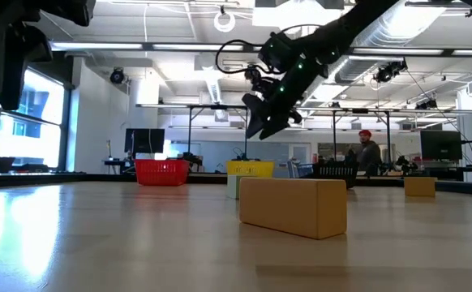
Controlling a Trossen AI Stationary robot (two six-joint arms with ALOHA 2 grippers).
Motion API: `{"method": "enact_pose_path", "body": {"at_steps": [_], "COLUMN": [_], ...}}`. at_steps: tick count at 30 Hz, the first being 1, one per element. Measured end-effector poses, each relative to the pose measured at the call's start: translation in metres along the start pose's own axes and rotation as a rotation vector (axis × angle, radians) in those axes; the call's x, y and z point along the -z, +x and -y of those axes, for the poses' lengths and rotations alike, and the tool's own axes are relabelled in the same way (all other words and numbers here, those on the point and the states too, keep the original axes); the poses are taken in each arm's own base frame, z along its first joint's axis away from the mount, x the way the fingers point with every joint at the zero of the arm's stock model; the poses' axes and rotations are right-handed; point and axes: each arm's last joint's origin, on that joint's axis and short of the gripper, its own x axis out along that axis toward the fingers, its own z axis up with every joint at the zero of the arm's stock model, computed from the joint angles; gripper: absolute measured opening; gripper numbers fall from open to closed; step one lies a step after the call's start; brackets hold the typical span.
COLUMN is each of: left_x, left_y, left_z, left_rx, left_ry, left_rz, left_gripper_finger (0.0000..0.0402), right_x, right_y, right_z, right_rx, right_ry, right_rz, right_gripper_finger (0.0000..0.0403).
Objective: Sort & place blocks by color
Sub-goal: Put the orange block into the red bin
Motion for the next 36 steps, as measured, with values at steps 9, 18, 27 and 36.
{"method": "enact_pose_path", "body": {"at_steps": [9, 18, 27, 36], "left_x": [-0.008, -0.021, -0.027, -0.027], "left_y": [0.001, 0.003, 0.005, 0.004], "left_z": [-0.005, -0.014, -0.019, -0.019], "left_rx": [-0.053, -0.083, -0.092, -0.095], "left_ry": [0.020, 0.041, 0.037, 0.037], "left_rz": [0.071, 0.086, 0.085, 0.091], "left_gripper_finger": [0.0197, 0.0197, 0.0197, 0.0197], "right_x": [-0.001, 0.032, 0.053, 0.066], "right_y": [-0.026, -0.049, -0.084, -0.126], "right_z": [-0.012, -0.039, -0.072, -0.082], "right_rx": [-0.059, -0.173, -0.119, -0.064], "right_ry": [-0.118, -0.245, -0.416, -0.537], "right_rz": [-0.324, -0.665, -0.813, -0.748], "right_gripper_finger": [0.0233, 0.0233, 0.0233, 0.0233]}}
